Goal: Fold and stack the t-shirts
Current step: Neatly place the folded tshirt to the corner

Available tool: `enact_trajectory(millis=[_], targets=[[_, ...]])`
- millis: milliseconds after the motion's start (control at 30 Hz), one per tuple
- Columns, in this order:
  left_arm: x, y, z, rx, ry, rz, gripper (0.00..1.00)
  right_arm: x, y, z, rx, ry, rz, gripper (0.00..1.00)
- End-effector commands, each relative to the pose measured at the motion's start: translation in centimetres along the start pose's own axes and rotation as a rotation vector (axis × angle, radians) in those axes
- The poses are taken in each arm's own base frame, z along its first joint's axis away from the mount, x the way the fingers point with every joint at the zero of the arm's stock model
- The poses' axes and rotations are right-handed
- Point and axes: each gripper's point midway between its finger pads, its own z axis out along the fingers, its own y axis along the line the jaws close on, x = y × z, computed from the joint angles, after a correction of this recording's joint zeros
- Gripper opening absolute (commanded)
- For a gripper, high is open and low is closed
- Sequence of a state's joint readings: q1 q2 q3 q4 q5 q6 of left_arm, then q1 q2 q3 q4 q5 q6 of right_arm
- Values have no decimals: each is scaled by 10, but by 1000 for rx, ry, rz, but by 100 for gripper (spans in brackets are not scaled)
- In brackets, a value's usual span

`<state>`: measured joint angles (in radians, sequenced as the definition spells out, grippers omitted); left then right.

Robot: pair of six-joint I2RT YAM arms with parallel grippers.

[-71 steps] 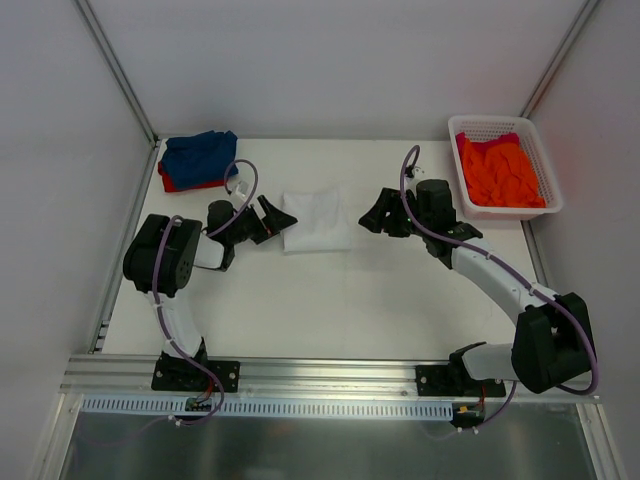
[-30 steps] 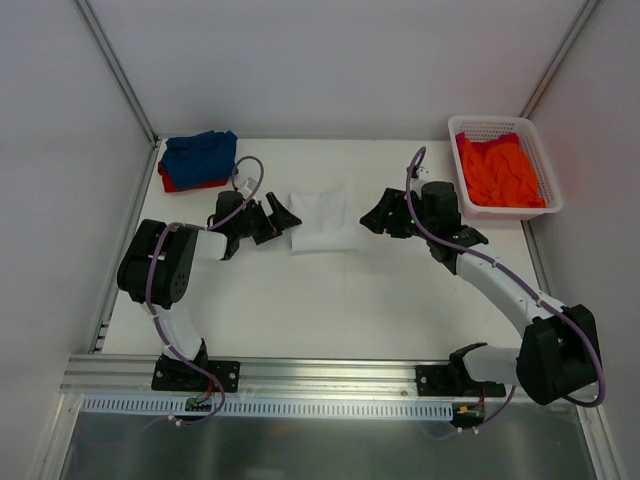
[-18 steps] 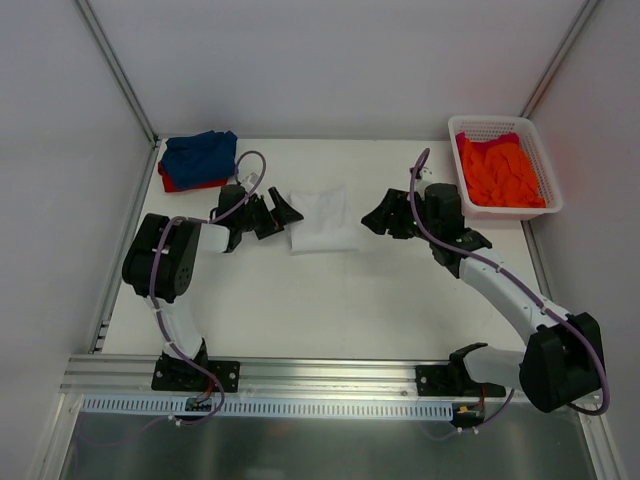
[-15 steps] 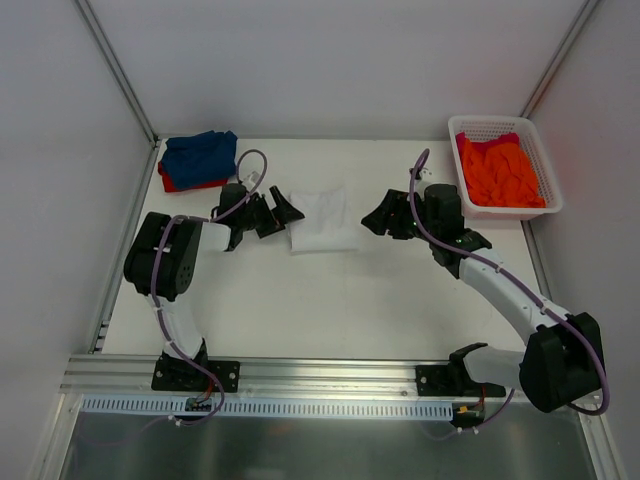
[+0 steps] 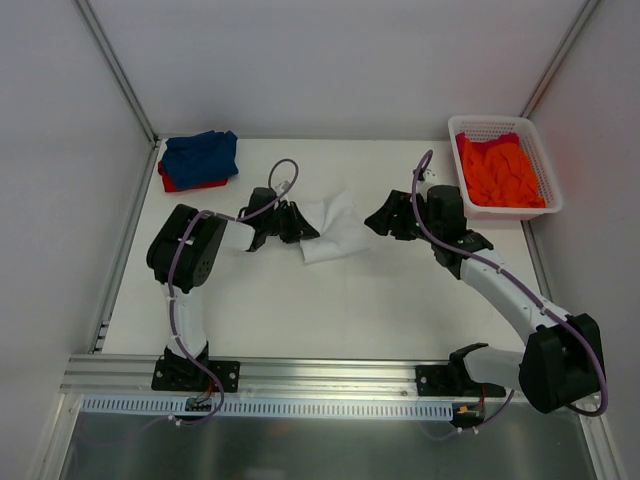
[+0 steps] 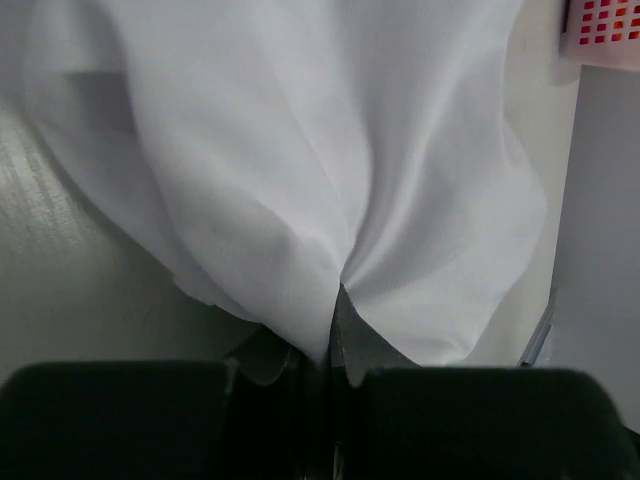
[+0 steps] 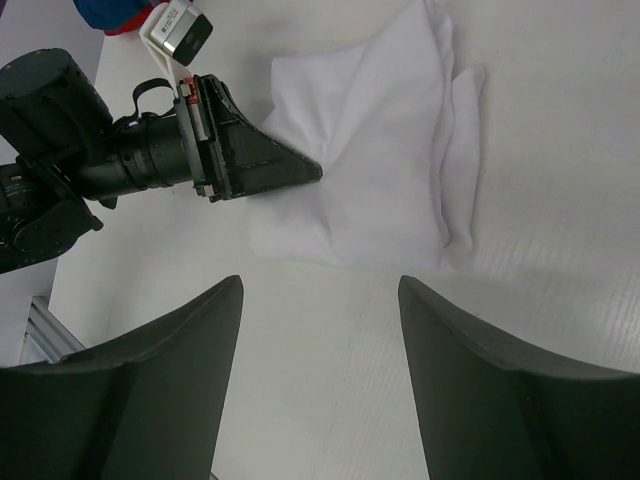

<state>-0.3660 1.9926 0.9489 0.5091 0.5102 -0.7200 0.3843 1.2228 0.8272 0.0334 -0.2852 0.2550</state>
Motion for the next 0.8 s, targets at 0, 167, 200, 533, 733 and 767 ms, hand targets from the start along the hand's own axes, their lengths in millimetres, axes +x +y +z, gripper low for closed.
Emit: enact_trajectory(millis=[0,167,200,533,733,767], targets=[[43,32,1,-125,118,-68,0,-13,6,-7,-24,-54,0,67],[40,32,-4,-146,108,-55,0,-11,5,-4,-27,-49,9,67],[39,31,-5,-145,110,-51,0,-11,4,-4,-27,-49,9,67],[-2,-10,-10,-116,85,34,0,-10,3,0,-27,-46,11,67],[-76,-54,-22,-75,-5,133,0,-9,2,1,-27,-46,13,67],[-86,-58,-25,-71,-17,144,0,-9,2,1,-27,-46,11,67]])
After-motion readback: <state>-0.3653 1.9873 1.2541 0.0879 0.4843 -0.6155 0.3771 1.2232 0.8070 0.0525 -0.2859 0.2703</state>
